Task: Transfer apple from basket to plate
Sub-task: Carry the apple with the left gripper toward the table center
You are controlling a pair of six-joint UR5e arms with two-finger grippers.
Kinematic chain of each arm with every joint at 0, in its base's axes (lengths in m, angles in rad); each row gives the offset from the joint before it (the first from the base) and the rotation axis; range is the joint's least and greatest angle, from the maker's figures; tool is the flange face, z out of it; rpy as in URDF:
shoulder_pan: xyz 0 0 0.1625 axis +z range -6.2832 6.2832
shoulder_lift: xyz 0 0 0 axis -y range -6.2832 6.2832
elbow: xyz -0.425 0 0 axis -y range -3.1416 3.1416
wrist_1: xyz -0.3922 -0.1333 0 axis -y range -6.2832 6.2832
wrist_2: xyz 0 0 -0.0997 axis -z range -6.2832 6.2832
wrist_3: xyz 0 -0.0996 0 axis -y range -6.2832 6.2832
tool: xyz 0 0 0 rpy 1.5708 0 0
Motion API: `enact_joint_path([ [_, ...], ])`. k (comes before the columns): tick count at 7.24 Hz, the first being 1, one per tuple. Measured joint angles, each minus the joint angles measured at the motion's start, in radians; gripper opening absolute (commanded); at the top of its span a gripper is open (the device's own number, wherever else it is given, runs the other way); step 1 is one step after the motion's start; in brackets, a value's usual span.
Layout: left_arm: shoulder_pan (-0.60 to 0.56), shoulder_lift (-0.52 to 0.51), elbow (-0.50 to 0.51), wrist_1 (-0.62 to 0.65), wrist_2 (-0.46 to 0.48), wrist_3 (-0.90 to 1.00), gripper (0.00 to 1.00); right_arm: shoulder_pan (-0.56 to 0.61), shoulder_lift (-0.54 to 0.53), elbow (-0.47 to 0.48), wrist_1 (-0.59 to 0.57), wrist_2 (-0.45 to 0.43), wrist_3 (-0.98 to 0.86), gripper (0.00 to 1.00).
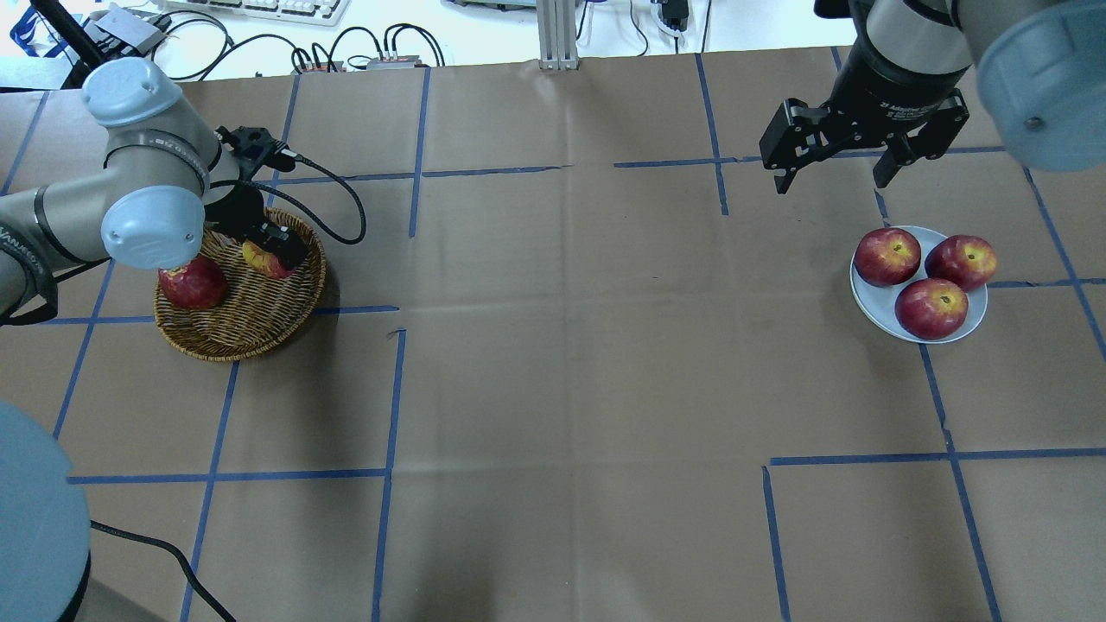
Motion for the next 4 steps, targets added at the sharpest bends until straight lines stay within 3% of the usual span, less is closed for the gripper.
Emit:
enact_joint_path([
  [2, -0.18, 0.043, 0.027, -0.044, 0.0, -0.279, 0.35, 0.0, 0.0, 0.0, 0.0, 0.0, 0.0, 1.0],
  [4, -0.365, 0.002, 0.062, -0.039, -0.002, -0.565, 0.35, 0.0, 0.0, 0.0, 0.0, 0.0, 0.0, 1.0],
])
